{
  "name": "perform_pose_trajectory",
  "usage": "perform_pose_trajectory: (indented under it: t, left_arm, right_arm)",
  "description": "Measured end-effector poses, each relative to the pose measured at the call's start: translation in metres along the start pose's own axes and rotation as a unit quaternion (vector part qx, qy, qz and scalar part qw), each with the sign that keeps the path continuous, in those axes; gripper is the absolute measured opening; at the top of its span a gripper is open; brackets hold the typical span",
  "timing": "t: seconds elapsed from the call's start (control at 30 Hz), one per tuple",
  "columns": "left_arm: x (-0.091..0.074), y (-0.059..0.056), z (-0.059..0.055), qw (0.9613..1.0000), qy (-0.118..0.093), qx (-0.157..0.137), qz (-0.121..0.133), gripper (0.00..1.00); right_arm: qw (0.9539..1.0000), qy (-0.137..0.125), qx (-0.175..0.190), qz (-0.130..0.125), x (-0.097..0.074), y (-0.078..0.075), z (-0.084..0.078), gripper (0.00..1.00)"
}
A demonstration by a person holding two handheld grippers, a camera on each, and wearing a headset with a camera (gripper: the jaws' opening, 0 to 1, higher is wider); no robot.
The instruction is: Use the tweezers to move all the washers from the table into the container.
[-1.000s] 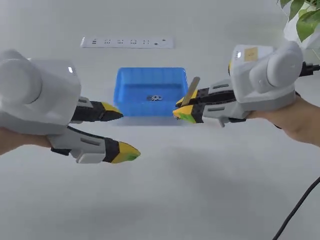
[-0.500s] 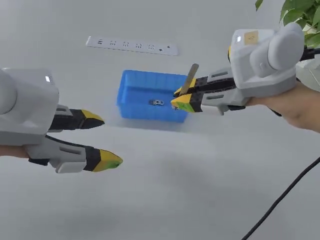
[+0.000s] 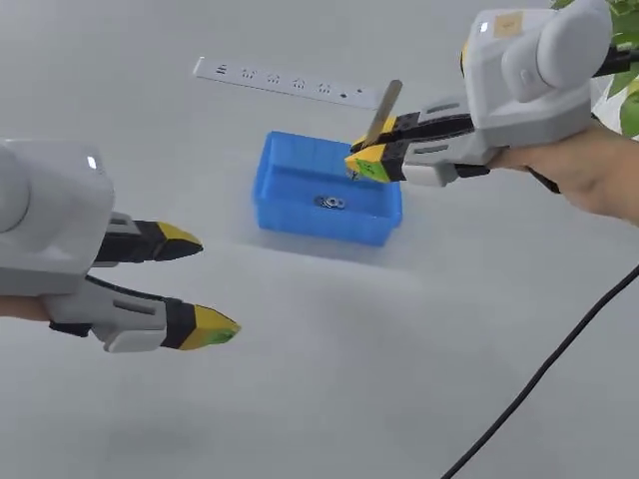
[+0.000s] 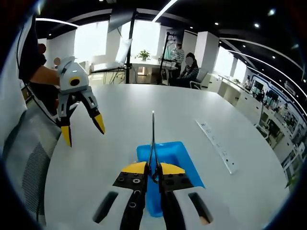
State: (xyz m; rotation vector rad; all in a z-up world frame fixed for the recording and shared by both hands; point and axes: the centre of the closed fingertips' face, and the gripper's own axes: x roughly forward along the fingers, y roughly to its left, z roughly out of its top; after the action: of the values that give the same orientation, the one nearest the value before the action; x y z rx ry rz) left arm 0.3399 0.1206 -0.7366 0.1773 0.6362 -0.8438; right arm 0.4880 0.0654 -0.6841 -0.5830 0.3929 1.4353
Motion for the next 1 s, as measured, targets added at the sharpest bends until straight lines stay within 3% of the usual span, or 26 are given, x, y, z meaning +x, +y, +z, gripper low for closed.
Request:
perform_pose_trajectory:
  t: [0.33,0.57,1.0]
  left_arm:
    - [-0.002,0.007,-0.010,0.9997,0.005,-0.019,0.012,0.58]
    - [-0.004,0.010,-0.015,0.9993,0.009,-0.029,0.021,0.57]
    - [-0.005,0.010,-0.021,0.9989,0.018,-0.037,0.024,0.61]
  right_arm:
    - [0.9998,0.012,0.018,0.001,0.035,-0.025,-0.028,0.09]
    - [0.9994,0.021,0.029,0.002,0.053,-0.023,-0.046,0.09]
    - [0.9992,0.021,0.033,0.009,0.060,-0.016,-0.050,0.10]
